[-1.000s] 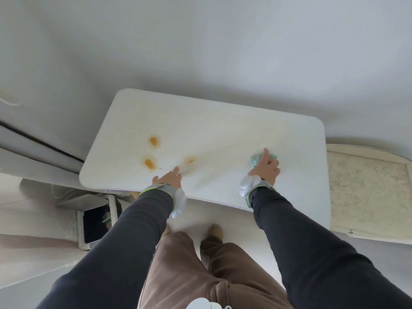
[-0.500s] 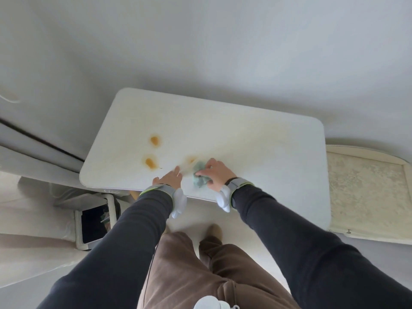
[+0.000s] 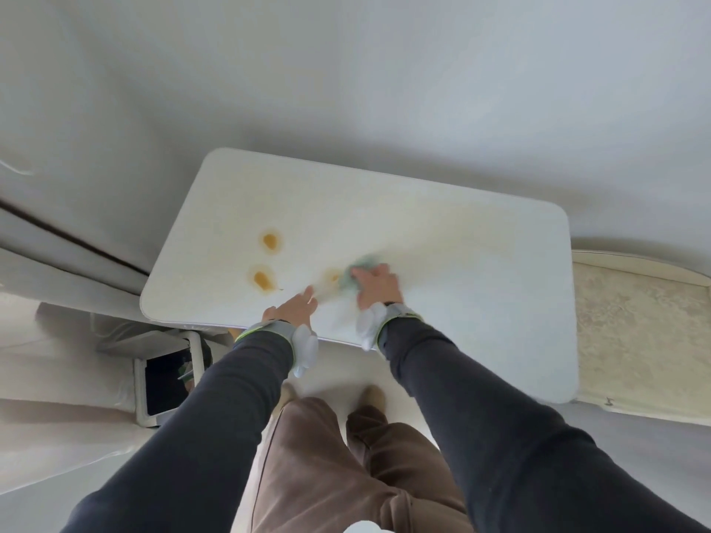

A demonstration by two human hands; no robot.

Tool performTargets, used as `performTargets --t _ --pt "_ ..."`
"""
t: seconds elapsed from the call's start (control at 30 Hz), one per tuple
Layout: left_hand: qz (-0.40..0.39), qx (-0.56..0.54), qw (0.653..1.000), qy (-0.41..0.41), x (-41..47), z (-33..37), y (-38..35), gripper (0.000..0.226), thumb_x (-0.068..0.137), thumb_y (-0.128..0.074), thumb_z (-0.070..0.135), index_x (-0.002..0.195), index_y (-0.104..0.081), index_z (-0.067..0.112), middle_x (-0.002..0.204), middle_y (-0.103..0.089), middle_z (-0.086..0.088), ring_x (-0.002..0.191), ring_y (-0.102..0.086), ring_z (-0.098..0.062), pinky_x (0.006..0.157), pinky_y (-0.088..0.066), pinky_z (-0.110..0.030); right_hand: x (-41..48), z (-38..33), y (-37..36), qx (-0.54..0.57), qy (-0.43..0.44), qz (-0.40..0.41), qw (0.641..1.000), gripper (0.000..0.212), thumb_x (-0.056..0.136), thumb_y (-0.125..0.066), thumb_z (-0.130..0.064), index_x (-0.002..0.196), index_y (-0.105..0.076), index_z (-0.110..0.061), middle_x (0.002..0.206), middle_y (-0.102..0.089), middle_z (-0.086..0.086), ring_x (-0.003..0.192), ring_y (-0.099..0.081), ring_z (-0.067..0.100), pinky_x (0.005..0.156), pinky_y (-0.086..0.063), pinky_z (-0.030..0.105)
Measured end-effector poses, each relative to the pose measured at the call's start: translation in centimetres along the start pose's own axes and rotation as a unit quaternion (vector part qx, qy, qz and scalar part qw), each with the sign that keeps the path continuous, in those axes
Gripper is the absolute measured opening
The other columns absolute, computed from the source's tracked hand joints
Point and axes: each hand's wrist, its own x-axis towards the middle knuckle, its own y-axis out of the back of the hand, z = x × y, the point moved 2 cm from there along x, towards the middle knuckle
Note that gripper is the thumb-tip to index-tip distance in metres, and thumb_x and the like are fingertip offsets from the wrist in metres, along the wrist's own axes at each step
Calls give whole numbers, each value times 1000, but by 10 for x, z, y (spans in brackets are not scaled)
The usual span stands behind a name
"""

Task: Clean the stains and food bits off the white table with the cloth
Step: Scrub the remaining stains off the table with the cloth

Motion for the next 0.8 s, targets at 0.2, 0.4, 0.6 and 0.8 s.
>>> performTargets --t 0.2,0.4,0.6,0.8 --pt "-14 -15 1000 -5 0 0 3 80 92 -53 30 153 -1 21 161 7 3 148 -10 -19 115 -26 -47 -7 -9 -9 -107 173 -86 975 58 89 -43 -6 140 -40 -34 129 -35 8 116 -35 29 100 -42 38" --pt "-13 -4 1000 3 -1 1 2 77 93 -52 30 152 -3 22 160 8 6 148 -11 -17 114 -27 -45 10 63 39 9 -56 79 995 50 86 -45 -3 130 -50 -25 137 -31 15 120 -38 38 100 -41 38" --pt "1 15 1000 8 -4 1 3 79 92 -53 33 152 -3 23 160 9 7 147 -14 -14 111 -28 -41 16 64 35 38 -253 124 959 60 93 -42 -8 148 -20 -14 155 -10 18 129 -32 38 101 -39 39" --pt "42 28 999 3 -13 3 4 68 95 -45 25 153 -9 23 161 4 7 146 -17 -15 113 -27 -37 18 -21 -16 -79 79 0 994 59 90 -43 -9 144 -30 -30 139 -31 11 119 -37 34 97 -40 37"
